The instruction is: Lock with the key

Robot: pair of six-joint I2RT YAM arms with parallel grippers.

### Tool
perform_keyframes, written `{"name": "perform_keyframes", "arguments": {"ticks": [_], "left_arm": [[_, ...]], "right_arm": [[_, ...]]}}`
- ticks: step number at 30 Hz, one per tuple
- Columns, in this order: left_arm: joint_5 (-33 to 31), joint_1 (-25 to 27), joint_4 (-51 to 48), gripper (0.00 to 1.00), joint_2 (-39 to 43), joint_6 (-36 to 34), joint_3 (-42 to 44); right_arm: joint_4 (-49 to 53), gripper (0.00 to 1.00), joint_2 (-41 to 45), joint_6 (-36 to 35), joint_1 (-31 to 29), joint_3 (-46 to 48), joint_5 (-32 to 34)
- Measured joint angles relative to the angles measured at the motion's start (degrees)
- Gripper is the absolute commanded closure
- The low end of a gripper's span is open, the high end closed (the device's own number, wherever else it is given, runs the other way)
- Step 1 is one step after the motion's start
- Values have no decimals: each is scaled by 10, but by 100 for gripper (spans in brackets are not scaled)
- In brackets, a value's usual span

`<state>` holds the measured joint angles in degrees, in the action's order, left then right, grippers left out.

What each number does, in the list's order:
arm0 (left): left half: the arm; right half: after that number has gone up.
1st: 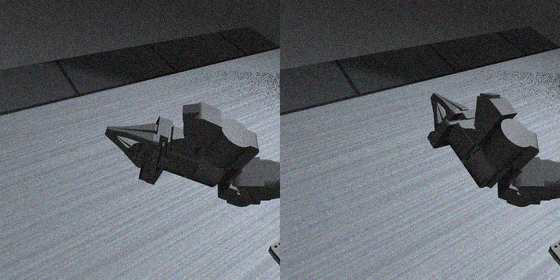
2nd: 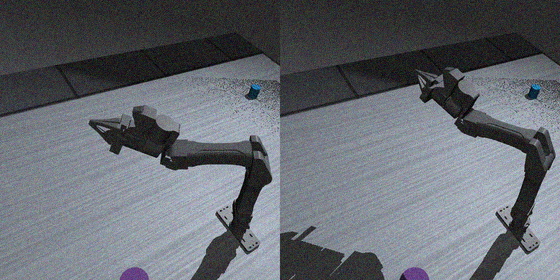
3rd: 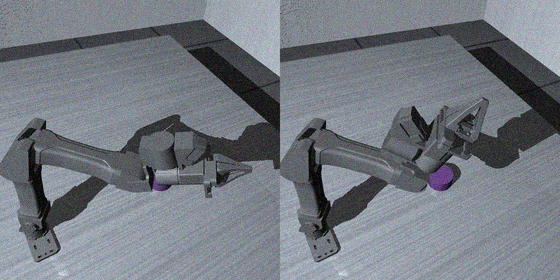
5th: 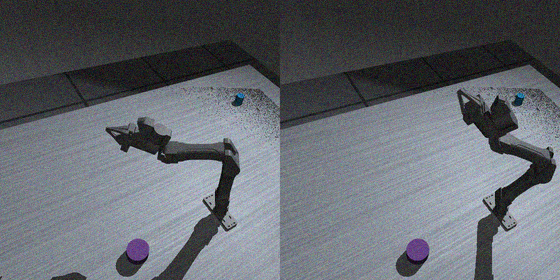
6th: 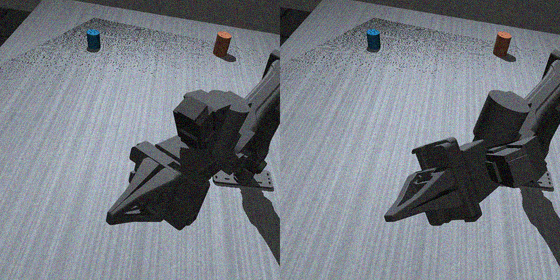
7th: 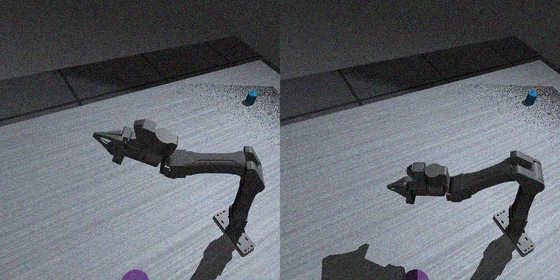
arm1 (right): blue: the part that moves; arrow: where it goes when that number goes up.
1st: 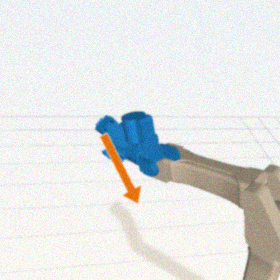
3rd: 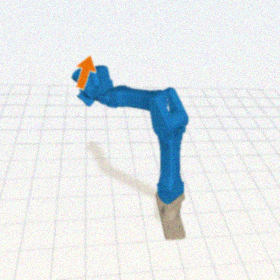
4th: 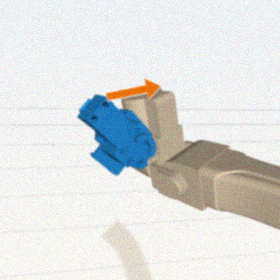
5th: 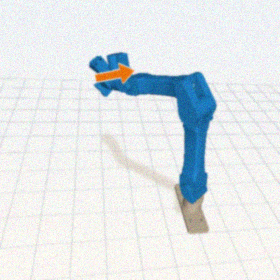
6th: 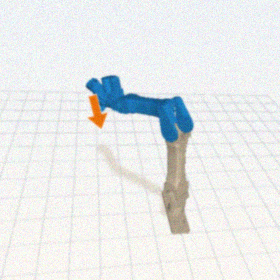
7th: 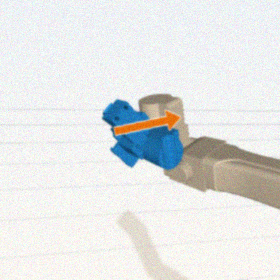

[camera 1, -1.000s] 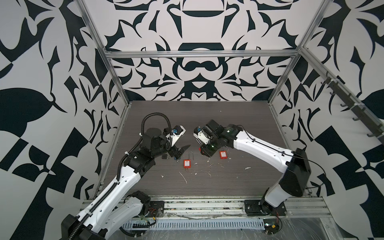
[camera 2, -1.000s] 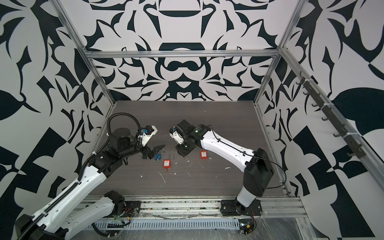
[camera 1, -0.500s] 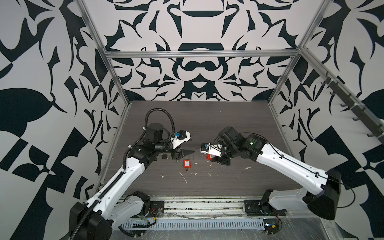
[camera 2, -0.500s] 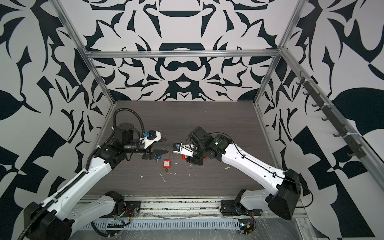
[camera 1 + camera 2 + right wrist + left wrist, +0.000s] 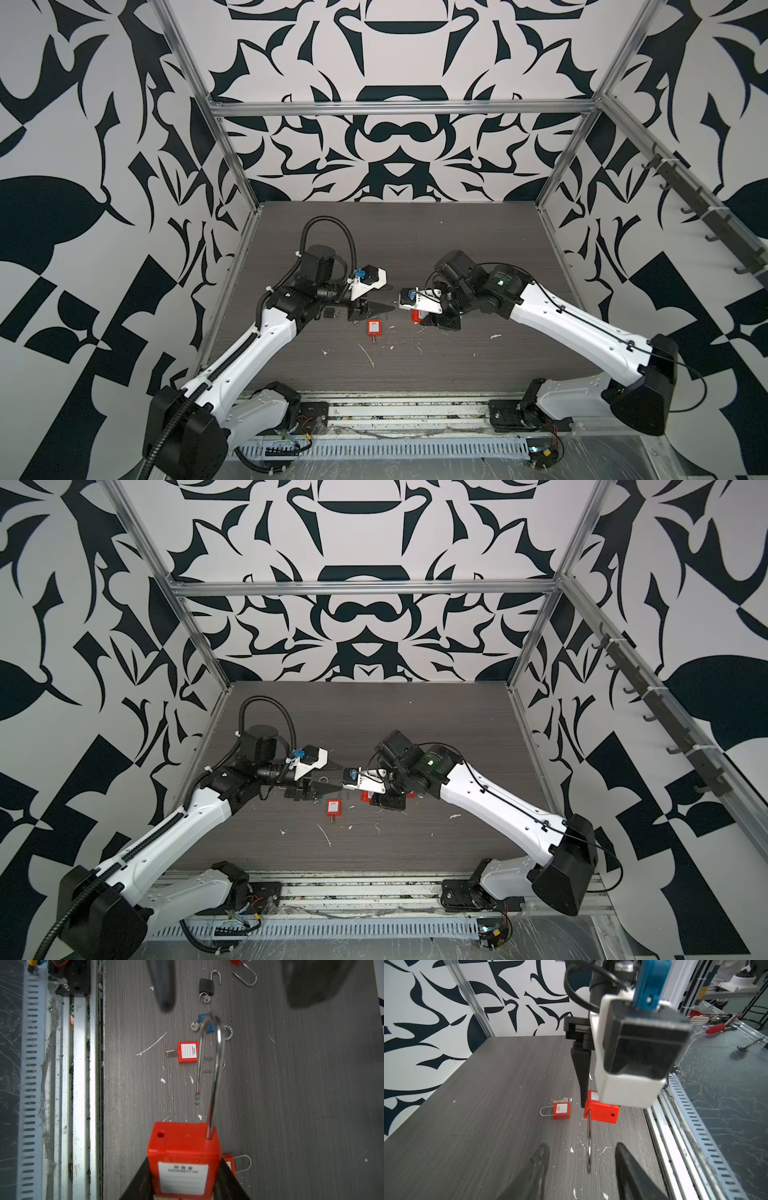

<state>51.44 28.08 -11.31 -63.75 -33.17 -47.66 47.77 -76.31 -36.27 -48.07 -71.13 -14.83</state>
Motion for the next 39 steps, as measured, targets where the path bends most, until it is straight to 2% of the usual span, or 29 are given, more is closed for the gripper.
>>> {"name": "perform_keyframes", "arguments": {"ticks": [15,23,25,26,32,34,36,39], "left_arm": [[20,1,-4,71,-24,-26,0],[34,1,-28,89,-35,-39,-1],[36,1,-31,96,-35,-39,-2],[37,0,-32,99,-35,-38,-3],[49,1,-32,100,-38,-29,-10],[59,1,-29,100,-39,-19,-11],[68,1,-25,100,-39,-8,-11],[74,1,-7,100,-39,10,-9]], "right_arm": [[3,85,-13,-17,0,-16,-5],[5,84,-19,-21,0,-28,-7],[7,77,-22,-26,0,-30,-8],[8,70,-23,-24,0,-30,-9],[26,47,-25,-26,1,-44,-22],[34,43,-26,-28,1,-50,-25],[37,31,-26,-26,1,-53,-25],[43,29,-23,-23,0,-53,-22]]}}
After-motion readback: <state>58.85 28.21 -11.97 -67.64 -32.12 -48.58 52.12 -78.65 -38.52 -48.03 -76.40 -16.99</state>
